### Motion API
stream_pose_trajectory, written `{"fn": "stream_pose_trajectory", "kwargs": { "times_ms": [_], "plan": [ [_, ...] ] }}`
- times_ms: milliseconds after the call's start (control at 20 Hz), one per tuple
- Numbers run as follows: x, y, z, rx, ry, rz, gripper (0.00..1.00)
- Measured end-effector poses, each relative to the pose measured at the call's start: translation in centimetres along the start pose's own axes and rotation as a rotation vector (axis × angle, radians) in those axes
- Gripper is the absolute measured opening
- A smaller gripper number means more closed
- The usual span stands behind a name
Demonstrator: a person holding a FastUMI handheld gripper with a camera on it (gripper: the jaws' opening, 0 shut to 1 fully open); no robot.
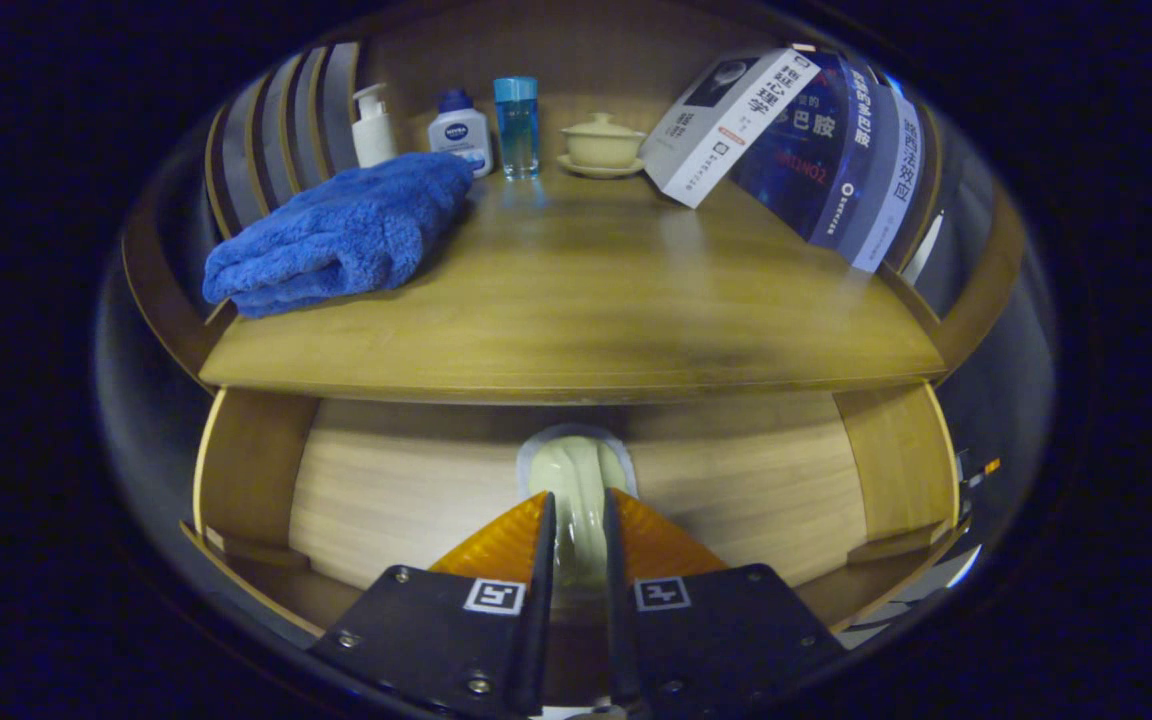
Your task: Pull open the drawer, take out the items inside it, and place them on the countertop above the cabinet.
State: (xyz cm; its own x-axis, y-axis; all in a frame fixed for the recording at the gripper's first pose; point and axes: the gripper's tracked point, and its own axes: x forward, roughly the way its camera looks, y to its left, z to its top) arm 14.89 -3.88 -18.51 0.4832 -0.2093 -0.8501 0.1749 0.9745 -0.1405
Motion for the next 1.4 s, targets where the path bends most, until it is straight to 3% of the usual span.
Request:
{"fn": "stream_pose_trajectory", "kwargs": {
  "times_ms": [100, 300, 600, 750, 1050, 1400],
  "plan": [
    [-0.1, -0.8, -0.2, -0.013, 0.017, -0.058, 0.25],
    [1.3, -0.8, -1.6, -0.034, 0.089, -0.08, 0.3],
    [2.3, -0.2, -1.6, 0.024, 0.07, -0.033, 0.39],
    [2.5, 0.0, -1.8, 0.043, 0.065, -0.004, 0.15],
    [0.6, -0.1, -2.0, -0.017, 0.039, 0.022, 0.15],
    [-5.4, -0.3, 0.7, 0.001, -0.142, 0.061, 0.15]
  ]
}}
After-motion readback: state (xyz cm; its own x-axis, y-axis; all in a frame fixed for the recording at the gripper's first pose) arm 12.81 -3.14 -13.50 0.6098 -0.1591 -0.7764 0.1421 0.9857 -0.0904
